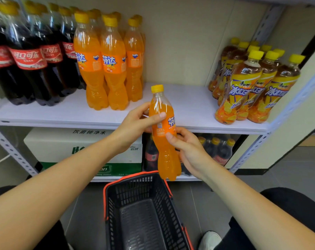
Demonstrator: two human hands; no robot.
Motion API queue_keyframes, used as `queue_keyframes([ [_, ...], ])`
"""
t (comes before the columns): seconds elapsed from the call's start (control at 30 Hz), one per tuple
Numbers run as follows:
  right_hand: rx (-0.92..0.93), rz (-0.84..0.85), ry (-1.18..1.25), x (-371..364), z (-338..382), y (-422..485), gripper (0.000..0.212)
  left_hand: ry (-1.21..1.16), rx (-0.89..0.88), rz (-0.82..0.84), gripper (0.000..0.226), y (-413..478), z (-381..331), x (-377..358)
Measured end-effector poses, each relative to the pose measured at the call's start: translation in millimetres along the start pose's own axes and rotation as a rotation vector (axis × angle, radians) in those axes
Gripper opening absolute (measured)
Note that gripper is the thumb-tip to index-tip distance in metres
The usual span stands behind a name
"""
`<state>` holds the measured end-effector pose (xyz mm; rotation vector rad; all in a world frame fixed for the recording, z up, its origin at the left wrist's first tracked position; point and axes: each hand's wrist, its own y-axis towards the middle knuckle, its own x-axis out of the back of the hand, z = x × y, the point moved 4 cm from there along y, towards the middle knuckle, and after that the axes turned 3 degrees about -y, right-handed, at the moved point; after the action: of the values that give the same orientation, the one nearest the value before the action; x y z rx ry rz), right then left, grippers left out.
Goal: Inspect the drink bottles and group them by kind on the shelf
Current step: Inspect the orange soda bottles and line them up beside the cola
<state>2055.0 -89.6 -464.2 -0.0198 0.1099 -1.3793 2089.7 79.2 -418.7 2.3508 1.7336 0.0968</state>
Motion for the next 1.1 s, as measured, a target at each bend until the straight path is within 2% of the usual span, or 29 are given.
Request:
queue_keyframes([
  [0.17,-0.044,0.08,0.046,-2,3,0,0.056,-0.074,0.035,0.028,0.037,4,-1,8],
  [0.3,-0.091,0.114,0.04,-5,1,0,0.054,-0.097,0.019,-0.057,0.049,3,2,10],
  [0.4,-0.058,0.107,0.041,-6,5,2,0.063,-0.076,-0.011,-0.143,0.057,2,2,10],
  [0.47,-0.018,0.043,-0.03,-2,8,4,0.072,-0.053,-0.015,-0.163,0.062,1,2,7],
  [0.6,0.009,0.008,-0.072,8,10,5,0.063,-0.006,-0.009,-0.097,0.035,1,-2,4],
  [0.67,0.004,0.031,-0.018,10,13,5,0.057,-0.039,0.011,-0.069,0.031,4,-3,5],
  [0.77,-0.02,0.098,0.029,11,16,6,0.054,-0.116,0.033,-0.048,0.043,6,-3,6],
  [0.9,-0.042,0.158,0.031,10,14,7,0.055,-0.118,-0.013,-0.11,0.055,5,-5,6],
  [1.0,-0.015,0.149,0.037,8,16,8,0.056,-0.109,-0.045,-0.202,0.067,4,-8,7],
  [1.1,0.062,0.082,-0.108,10,21,10,0.066,-0.066,-0.074,-0.29,0.075,2,-9,3],
])
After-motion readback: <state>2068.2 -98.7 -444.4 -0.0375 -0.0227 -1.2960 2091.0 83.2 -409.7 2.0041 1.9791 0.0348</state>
